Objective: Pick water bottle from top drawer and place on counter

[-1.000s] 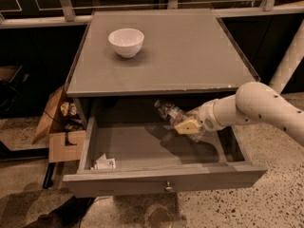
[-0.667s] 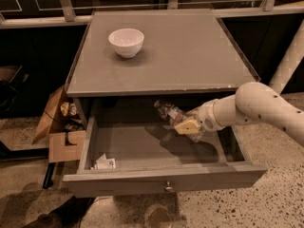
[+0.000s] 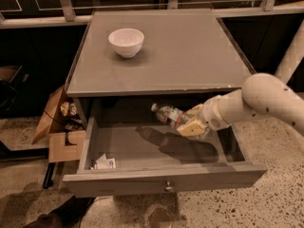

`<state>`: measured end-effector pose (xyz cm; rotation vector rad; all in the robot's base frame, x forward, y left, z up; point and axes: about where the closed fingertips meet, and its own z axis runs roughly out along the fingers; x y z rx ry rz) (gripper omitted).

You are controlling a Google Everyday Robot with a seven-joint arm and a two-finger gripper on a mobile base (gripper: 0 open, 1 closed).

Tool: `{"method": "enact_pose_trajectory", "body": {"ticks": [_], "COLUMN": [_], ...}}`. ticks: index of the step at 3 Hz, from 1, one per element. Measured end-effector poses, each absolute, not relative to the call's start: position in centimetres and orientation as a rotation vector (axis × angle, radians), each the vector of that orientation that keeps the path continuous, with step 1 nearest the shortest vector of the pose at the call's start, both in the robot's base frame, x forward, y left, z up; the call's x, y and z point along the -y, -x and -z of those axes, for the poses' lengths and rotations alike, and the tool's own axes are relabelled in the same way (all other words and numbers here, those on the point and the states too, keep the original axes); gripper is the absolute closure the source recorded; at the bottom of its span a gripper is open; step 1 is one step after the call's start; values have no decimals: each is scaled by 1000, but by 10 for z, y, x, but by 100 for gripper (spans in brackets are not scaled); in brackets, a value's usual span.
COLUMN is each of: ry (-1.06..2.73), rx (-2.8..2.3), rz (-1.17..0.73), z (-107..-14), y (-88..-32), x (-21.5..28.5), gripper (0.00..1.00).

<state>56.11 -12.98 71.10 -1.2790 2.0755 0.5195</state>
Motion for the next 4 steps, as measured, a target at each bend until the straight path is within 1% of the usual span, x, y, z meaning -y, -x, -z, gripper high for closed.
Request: {"method": "enact_pose_trajectory", "body": {"ticks": [2, 3, 4], "ry": [1531, 1635, 1686], "rx": [-1995, -1962, -1925], "rz": [-548, -559, -525], "z": [-777, -820, -855], "y": [-545, -550, -566], "x": [131, 129, 123], "gripper": [100, 100, 100]}}
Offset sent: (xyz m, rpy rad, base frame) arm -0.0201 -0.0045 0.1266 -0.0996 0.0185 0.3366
